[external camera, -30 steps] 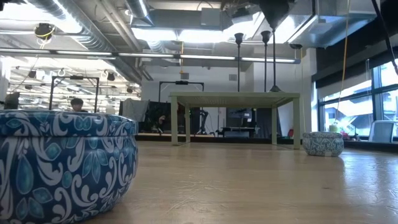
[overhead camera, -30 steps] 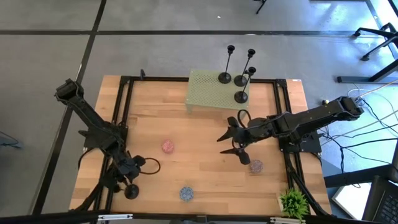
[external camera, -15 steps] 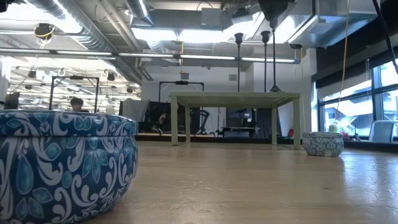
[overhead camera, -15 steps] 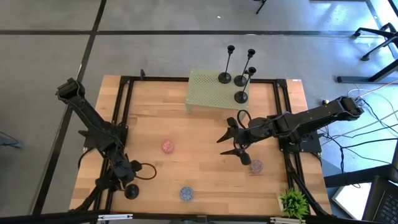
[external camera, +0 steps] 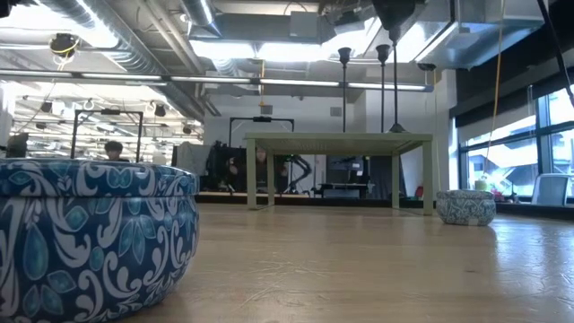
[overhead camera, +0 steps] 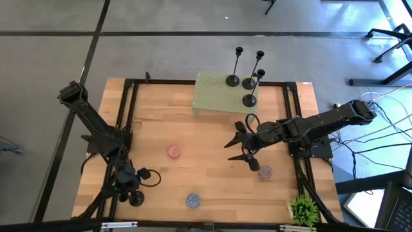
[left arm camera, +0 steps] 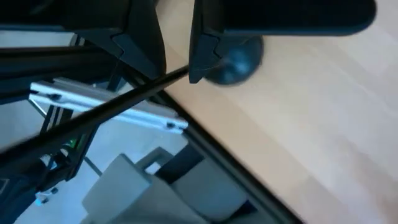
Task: Pick & Place candle stick holders
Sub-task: Put the black candle holder on the shelf aligned with the other black candle holder
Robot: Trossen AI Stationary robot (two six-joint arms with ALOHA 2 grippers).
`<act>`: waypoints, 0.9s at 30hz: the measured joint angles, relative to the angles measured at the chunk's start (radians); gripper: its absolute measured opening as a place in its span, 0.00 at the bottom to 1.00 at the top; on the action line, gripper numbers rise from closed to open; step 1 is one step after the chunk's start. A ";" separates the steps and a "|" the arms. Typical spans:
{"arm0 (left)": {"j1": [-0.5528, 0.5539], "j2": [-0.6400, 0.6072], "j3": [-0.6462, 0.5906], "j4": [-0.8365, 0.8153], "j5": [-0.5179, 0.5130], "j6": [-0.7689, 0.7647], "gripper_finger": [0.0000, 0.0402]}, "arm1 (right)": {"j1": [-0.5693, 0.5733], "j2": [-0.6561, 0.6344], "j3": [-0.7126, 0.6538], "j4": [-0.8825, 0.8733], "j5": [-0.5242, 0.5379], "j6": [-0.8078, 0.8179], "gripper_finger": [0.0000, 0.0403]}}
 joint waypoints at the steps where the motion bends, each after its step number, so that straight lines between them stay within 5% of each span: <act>1: 0.000 0.000 0.000 0.019 0.000 0.024 0.16 | 0.000 0.000 0.000 0.000 0.000 0.000 0.59; 10: 0.001 0.000 0.000 0.087 -0.004 0.139 0.15 | 0.000 0.000 0.000 0.000 0.000 0.000 0.59; 18: 0.011 0.000 0.000 0.103 -0.006 0.230 0.03 | 0.000 0.000 0.000 0.000 0.000 0.000 0.59; 22: 0.049 -0.003 0.009 0.156 -0.095 0.295 0.05 | 0.000 0.000 0.000 0.009 0.000 -0.011 0.59; 27: 0.116 -0.018 0.058 0.246 -0.232 0.582 0.04 | -0.001 0.000 0.000 0.040 0.001 -0.033 0.59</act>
